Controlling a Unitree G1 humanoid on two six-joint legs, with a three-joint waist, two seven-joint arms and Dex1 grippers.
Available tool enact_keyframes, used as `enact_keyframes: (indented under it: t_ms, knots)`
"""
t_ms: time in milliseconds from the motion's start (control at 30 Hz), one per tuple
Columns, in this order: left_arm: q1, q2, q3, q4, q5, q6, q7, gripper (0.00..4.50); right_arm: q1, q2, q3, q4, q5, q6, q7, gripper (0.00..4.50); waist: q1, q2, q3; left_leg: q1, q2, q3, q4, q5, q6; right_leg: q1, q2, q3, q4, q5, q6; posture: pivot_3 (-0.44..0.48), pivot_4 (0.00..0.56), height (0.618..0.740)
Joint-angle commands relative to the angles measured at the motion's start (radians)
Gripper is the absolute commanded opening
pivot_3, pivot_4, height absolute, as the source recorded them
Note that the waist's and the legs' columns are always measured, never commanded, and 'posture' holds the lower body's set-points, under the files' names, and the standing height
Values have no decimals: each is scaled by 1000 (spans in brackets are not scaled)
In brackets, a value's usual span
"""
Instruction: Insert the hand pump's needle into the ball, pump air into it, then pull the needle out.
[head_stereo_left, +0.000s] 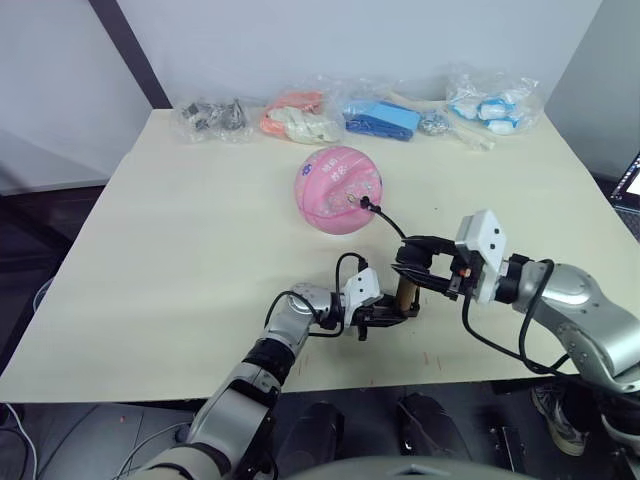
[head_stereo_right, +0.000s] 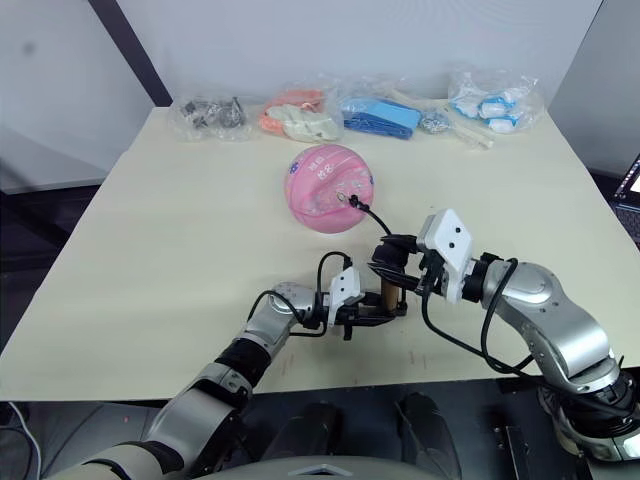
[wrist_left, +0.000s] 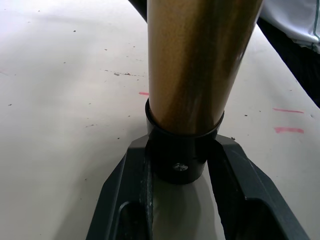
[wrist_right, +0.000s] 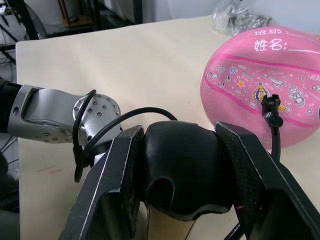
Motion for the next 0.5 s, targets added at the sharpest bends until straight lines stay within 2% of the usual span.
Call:
enact_keyframes:
  t_ms: [33, 233, 500]
  knots:
    - [6, 10, -8, 22, 14, 12, 0, 1116, -48, -20, -65, -51, 91, 66, 22, 1811, 0, 0, 0, 0, 0, 0, 0, 0, 0, 0, 0, 0, 0, 0, 0, 0, 150, 740]
    - [15, 10, -8, 9, 12, 16, 2, 1116, -145, -83, -190, -77, 239, 184, 20, 1811, 1, 1, 1, -1, 0, 0, 0, 0, 1, -1, -1, 0, -1, 0, 0, 0, 150, 740]
    - [22, 11, -11, -2, 12, 22, 0, 1116, -274, -157, -279, -53, 366, 272, 15, 1811, 1, 2, 2, -2, 0, 0, 0, -1, 2, -1, -1, -1, -1, 0, 0, 0, 150, 740]
